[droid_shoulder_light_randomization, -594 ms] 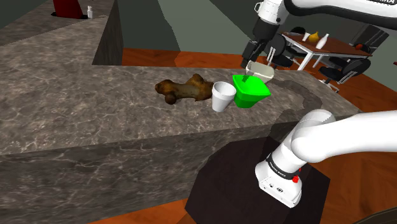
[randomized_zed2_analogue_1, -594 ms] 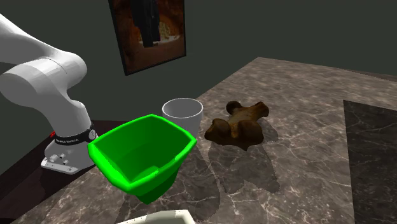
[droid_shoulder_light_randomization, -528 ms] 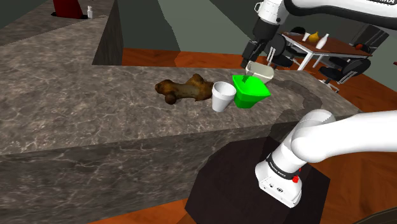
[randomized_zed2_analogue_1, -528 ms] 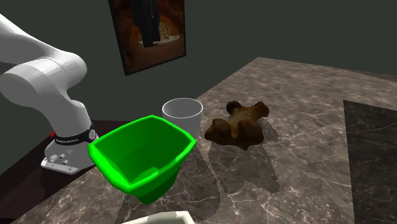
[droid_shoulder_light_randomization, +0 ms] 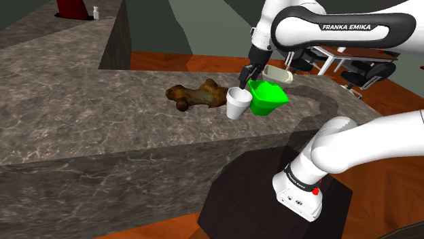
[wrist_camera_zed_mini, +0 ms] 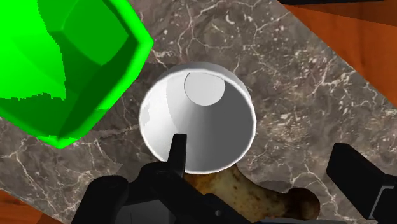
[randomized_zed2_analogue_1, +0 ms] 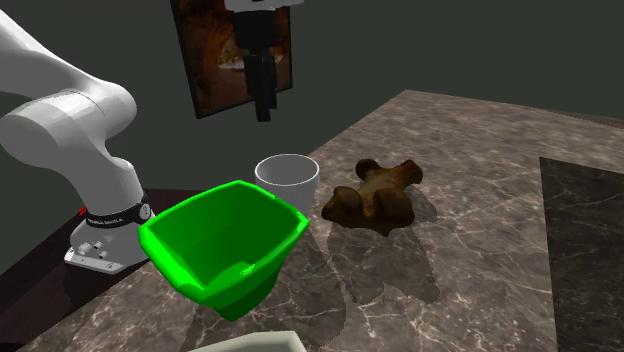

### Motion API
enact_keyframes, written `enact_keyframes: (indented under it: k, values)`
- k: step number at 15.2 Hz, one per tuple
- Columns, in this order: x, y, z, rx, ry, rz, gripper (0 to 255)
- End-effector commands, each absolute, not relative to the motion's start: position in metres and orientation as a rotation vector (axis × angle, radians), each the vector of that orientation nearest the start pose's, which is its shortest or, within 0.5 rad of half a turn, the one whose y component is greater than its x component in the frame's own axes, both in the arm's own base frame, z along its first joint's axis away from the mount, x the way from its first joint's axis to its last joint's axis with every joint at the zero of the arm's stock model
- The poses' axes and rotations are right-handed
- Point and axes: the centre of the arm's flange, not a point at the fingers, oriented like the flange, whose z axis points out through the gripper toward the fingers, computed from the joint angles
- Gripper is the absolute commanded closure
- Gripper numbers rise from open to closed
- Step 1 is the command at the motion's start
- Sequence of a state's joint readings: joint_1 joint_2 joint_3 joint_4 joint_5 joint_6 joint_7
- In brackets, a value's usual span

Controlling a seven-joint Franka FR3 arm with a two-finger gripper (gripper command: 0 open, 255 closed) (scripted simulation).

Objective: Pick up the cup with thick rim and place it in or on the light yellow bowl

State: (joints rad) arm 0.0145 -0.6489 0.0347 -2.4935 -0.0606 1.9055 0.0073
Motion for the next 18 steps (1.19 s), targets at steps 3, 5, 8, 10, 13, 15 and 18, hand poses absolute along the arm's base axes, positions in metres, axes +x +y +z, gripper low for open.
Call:
enact_keyframes:
  k: [3, 5, 8, 10, 13, 15, 18]
  values:
    - [0.382, 0.031, 0.461, -3.246, -0.069, -0.097, 0]
    - [0.393, 0.038, 0.437, -3.261, -0.061, -0.093, 0]
    - [0.397, 0.039, 0.418, -3.267, -0.057, -0.092, 0]
    - [0.398, 0.037, 0.407, -3.267, -0.057, -0.092, 0]
    - [0.399, 0.035, 0.391, -3.267, -0.057, -0.092, 0]
    - [0.399, 0.035, 0.388, -3.267, -0.057, -0.092, 0]
    - [0.399, 0.035, 0.388, -3.267, -0.057, -0.092, 0]
